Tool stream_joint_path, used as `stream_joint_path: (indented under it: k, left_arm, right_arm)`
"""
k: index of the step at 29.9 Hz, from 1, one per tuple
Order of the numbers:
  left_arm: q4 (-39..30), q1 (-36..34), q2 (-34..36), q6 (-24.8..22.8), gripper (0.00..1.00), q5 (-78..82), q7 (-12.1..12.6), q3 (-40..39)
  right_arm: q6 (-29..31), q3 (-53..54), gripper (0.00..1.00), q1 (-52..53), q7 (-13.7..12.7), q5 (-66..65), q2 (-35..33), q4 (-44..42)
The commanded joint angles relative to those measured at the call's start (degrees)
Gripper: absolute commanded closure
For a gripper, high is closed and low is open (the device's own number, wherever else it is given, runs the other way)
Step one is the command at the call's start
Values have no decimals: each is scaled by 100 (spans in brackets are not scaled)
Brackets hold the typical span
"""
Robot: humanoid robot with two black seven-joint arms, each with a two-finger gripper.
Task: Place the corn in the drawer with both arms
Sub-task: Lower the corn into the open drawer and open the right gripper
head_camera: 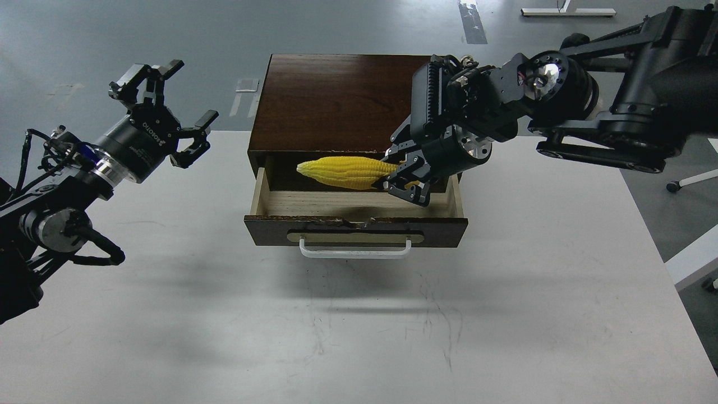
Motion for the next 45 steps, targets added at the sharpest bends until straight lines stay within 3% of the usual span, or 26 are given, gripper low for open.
stream_joint_path:
  k: [1,2,4,6,11,33,45]
  left_arm:
    - [0,8,17,0,2,0,0,0]
    - [0,8,17,0,2,0,0,0]
    - [0,8,17,-9,2,0,0,0]
    - [0,8,9,0,2,0,0,0]
    - [0,8,9,0,2,0,0,0]
    - [-123,8,35,0,2,8,0,0]
    - [-123,8,26,-9,2,8,0,0]
  right_arm:
    - [1,3,80,-188,0,5,68,-127]
    - [-8,3,74,-231,0,14,76,-127]
    - [-8,3,72,-241,0,23,76,-127]
    - [-8,3,63,-267,0,23,76,-127]
    - [-8,3,53,-285,0,23,76,-127]
    - [-17,3,35,-285,0,40,59,-110]
    - [-69,91,34,40,0,346,-2,-75]
